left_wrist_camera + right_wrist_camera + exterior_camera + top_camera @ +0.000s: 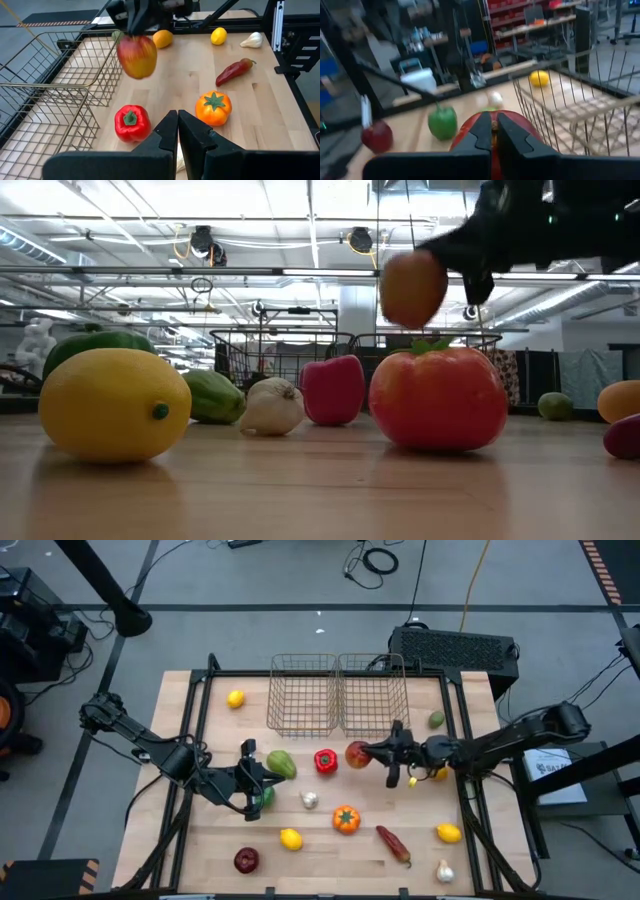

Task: Sort produce into baskets
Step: Put the top apple into the right mesh basket

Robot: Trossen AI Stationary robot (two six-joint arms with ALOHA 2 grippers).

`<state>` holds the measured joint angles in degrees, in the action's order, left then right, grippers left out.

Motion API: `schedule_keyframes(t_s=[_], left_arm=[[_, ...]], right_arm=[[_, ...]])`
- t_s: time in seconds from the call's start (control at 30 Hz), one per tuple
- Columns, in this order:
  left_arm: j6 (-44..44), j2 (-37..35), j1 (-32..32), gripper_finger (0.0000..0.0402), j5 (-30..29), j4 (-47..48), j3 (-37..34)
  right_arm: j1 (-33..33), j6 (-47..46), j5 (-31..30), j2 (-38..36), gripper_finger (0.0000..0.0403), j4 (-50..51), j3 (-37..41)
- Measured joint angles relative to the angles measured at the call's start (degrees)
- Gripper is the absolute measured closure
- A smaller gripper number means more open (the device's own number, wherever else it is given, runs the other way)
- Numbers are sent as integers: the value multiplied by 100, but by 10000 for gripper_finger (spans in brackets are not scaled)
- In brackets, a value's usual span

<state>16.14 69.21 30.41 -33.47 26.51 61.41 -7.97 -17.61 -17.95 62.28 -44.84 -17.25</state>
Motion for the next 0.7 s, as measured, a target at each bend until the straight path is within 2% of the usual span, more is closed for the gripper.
schedule_keyframes(t_s=[0.2, 0.5, 0.7], left_arm=[[0, 0, 0, 379, -1, -57, 0], [9, 0, -2, 379, -113, -161, 2], [4, 0, 0, 379, -118, -166, 2]], right_arm=[[0, 218, -2, -590, 399, 524, -566], [0, 586, -19, -831, 399, 3732, -2335], [0, 676, 2, -864, 399, 4335, -2556]])
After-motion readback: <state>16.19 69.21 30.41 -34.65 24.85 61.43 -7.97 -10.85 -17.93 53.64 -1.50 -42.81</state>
